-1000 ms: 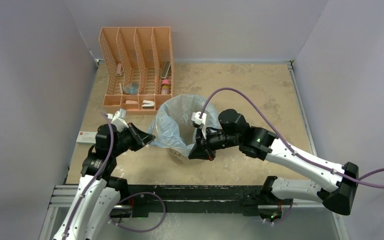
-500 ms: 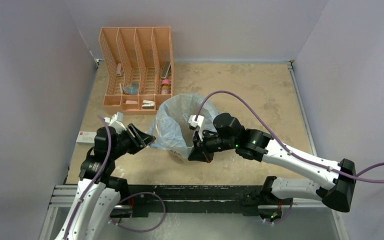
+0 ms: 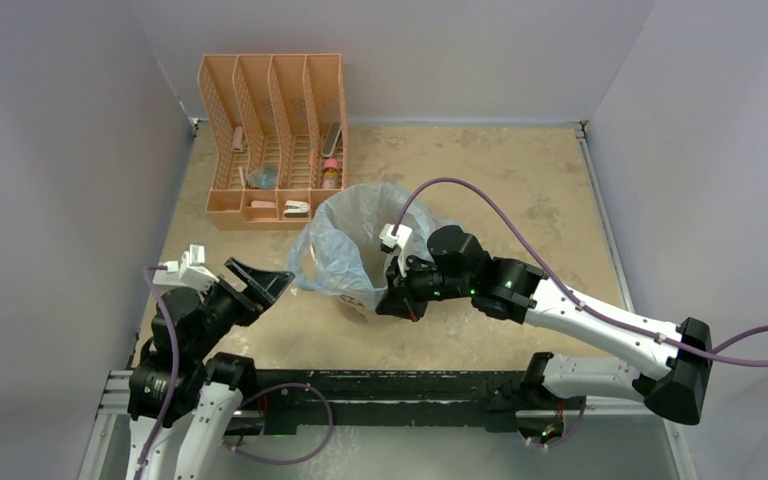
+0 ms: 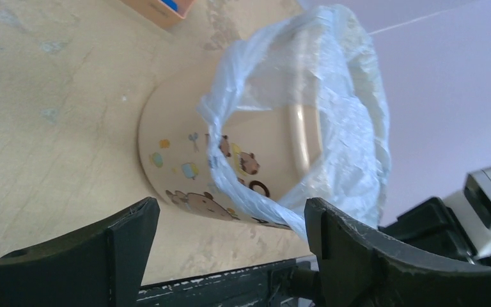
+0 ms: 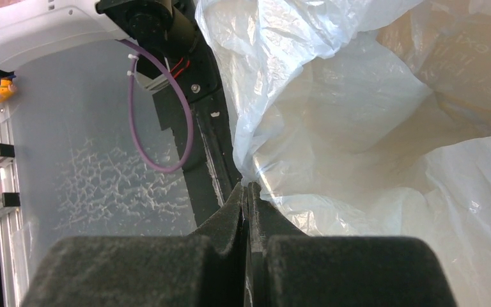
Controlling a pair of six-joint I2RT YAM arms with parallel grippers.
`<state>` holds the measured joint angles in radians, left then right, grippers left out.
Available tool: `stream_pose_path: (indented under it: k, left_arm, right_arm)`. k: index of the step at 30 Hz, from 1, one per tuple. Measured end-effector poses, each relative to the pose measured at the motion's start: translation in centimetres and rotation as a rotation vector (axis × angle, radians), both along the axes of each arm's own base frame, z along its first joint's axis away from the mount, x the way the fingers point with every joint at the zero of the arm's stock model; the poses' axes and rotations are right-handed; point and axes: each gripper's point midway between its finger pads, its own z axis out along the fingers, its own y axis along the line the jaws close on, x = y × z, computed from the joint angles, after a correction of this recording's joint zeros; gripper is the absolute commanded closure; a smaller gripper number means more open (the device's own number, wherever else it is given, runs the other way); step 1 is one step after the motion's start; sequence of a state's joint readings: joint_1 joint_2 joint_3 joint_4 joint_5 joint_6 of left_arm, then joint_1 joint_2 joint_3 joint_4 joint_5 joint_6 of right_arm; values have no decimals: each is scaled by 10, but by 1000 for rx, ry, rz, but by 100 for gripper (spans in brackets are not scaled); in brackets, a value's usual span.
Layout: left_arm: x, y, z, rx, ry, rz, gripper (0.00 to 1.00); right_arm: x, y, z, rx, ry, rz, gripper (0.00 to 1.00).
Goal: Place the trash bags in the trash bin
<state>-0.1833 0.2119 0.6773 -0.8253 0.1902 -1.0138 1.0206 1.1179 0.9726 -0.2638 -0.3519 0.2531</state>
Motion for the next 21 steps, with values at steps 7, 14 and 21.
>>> stream_pose_path:
  k: [7,14,21]
  left_arm:
    - [-20,-25,20,-107,-38,-144,24]
    - [-25,-48,1,-269,0,-248,33]
    - [-16,-59,-21,-348,94,-280,35]
  right_arm:
    - [0,0,1,3,-1,-1,100]
    - [1,2,3,15,-1,-4,100]
    - [2,3,5,23,-5,-3,100]
